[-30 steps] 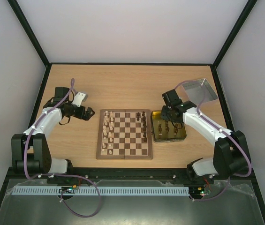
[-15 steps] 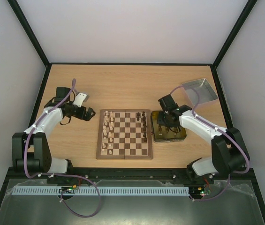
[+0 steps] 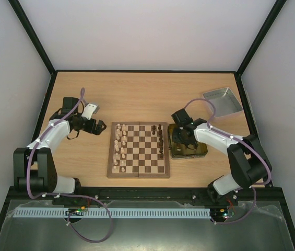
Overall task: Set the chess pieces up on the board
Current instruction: Pick up the chess piece from the storage box.
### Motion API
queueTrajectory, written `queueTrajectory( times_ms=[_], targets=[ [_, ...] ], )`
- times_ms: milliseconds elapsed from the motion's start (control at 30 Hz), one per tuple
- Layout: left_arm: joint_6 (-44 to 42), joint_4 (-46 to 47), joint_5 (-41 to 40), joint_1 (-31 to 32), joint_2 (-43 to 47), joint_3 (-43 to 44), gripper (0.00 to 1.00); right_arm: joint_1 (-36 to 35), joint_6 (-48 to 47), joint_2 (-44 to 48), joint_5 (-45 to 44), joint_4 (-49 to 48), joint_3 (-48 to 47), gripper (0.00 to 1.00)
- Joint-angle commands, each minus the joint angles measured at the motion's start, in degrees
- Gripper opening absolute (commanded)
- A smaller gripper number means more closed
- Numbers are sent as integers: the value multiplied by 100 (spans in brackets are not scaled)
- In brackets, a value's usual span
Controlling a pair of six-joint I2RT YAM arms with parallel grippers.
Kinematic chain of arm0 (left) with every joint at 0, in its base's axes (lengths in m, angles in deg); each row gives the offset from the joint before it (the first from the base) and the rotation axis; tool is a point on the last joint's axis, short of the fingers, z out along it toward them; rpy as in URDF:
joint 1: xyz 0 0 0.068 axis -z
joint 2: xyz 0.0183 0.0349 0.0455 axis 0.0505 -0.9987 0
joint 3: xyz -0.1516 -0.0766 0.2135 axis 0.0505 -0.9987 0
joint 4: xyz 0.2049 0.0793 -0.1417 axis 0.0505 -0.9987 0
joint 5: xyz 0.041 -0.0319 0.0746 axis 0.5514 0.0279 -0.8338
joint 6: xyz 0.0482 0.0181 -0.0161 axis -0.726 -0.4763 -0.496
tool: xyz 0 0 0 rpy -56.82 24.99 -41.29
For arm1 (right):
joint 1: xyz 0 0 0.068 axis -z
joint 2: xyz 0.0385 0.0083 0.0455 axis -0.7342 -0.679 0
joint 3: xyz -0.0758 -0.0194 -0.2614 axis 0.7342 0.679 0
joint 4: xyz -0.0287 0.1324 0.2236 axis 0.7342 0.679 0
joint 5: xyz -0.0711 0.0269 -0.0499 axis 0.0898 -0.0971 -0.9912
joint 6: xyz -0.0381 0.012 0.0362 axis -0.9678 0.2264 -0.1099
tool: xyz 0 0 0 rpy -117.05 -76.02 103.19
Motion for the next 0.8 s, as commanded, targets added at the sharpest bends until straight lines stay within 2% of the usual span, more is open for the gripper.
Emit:
queueTrajectory(
  times_ms=[0, 267, 433, 767],
  targets=[
    [-35, -41, -3, 24, -39, -28, 100, 1, -10, -104, -147, -161, 57, 26],
    [-35, -42, -19, 23, -37, -29, 100, 28, 6, -321, -203, -259, -25, 21],
    [-39, -35, -21, 23, -36, -26, 100, 45, 5, -357, -280, -211, -81, 12],
    [-28, -28, -3, 38, -67, -13, 100, -108, -19, 140, -705, 379, -406, 8]
  ],
)
